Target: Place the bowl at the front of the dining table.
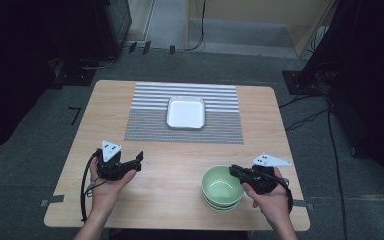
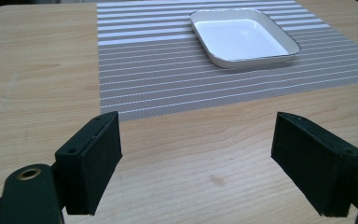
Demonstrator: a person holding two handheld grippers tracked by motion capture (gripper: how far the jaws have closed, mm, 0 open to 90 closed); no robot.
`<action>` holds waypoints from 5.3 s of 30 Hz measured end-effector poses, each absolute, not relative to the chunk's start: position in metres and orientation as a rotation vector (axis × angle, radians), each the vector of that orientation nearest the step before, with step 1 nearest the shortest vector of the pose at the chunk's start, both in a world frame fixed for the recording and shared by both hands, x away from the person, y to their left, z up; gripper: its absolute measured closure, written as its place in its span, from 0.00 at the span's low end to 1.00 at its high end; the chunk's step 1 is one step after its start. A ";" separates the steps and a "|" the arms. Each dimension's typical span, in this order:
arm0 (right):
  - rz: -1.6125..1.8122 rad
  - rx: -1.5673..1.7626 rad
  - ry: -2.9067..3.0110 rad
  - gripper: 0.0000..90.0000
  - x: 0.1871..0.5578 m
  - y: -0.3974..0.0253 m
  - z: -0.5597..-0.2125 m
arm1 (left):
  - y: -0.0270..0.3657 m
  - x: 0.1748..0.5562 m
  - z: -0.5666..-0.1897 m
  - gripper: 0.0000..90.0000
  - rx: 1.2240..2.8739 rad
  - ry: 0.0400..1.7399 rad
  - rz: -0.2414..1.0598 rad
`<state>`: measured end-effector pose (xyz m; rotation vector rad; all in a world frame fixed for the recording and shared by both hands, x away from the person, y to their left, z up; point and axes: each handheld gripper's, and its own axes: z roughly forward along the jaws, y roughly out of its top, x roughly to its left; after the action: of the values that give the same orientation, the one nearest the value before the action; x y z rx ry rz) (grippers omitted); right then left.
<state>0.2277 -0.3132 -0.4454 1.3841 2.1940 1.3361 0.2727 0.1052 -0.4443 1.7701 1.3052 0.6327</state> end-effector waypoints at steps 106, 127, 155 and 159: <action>1.302 1.212 2.036 0.95 0.238 -0.167 -0.424 | 0.045 0.214 -0.432 0.86 1.626 0.990 0.685; 1.307 1.249 1.907 0.94 0.261 -0.211 -0.418 | 0.088 0.236 -0.417 0.10 1.622 0.988 0.492; 1.400 1.213 1.874 0.94 0.271 -0.235 -0.414 | 0.154 0.293 -0.514 0.11 1.819 1.469 0.658; 1.391 1.216 1.878 0.94 0.276 -0.236 -0.415 | 0.155 0.295 -0.517 0.11 1.851 1.475 0.645</action>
<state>0.2762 -0.2362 -0.4147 1.2159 1.8777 1.3915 0.2954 0.1552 -0.5169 1.8507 1.4752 0.6454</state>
